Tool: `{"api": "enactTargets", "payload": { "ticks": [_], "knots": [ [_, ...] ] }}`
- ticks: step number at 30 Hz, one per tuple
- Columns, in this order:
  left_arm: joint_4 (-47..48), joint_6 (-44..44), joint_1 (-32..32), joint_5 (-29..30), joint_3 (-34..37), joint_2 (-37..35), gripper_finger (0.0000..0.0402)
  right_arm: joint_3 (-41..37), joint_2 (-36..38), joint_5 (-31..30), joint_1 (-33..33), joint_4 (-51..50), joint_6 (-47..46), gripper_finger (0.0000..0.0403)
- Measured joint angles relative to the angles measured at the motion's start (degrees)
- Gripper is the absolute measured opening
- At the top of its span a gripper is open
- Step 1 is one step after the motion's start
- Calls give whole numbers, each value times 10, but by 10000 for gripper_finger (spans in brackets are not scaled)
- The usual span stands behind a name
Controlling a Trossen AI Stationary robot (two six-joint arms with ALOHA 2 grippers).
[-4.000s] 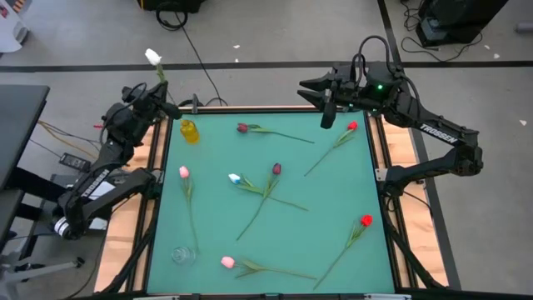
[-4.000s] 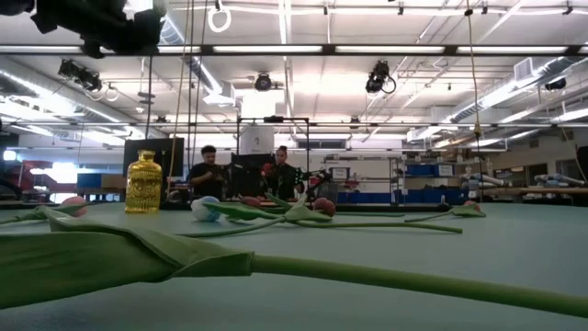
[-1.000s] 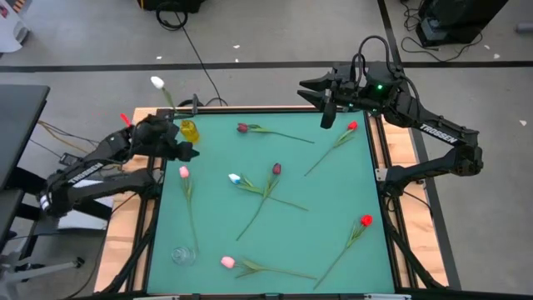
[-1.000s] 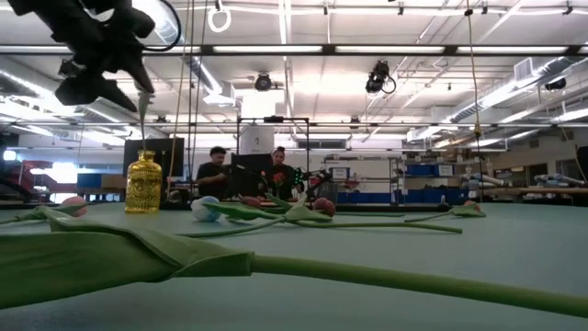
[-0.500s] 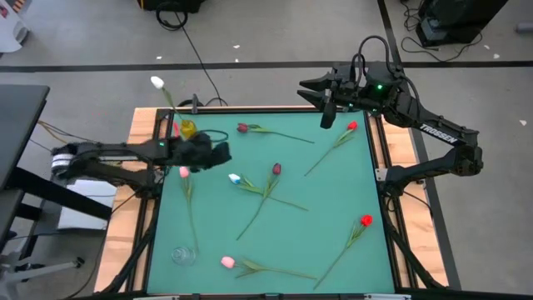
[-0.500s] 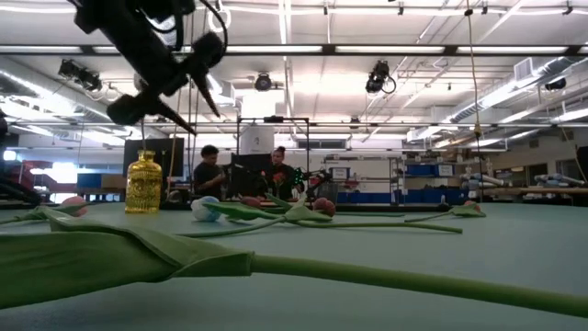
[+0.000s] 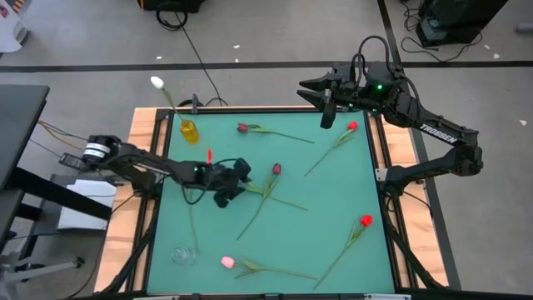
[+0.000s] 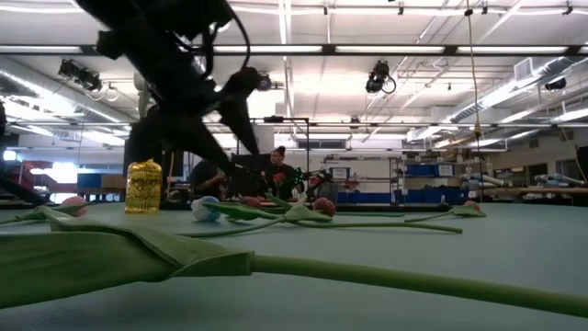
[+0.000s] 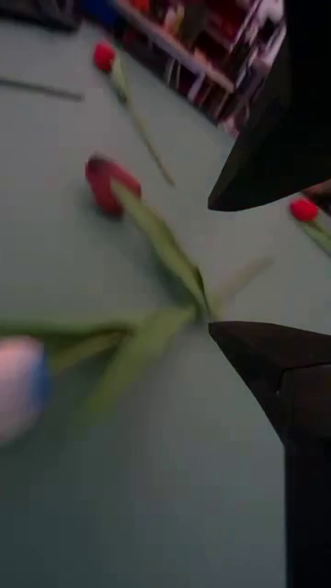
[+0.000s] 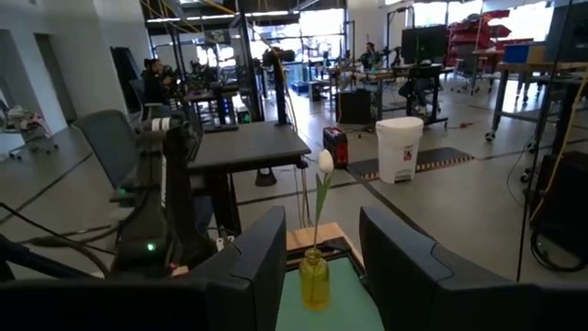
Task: Sort flowers into vase by color
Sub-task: Put the white flower into the yellow vase
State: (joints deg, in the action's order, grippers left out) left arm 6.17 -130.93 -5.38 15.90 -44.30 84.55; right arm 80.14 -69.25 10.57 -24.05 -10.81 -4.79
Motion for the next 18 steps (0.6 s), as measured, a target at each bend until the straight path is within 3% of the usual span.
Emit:
{"api": "enactTargets", "payload": {
  "ticks": [8,18],
  "knots": [
    [1,-2,16,-38,-48,87,212,0,0,0,0,0,0,148],
    [10,-6,34,-83,-61,127,212,0,0,0,0,0,0,148]
  ]
}}
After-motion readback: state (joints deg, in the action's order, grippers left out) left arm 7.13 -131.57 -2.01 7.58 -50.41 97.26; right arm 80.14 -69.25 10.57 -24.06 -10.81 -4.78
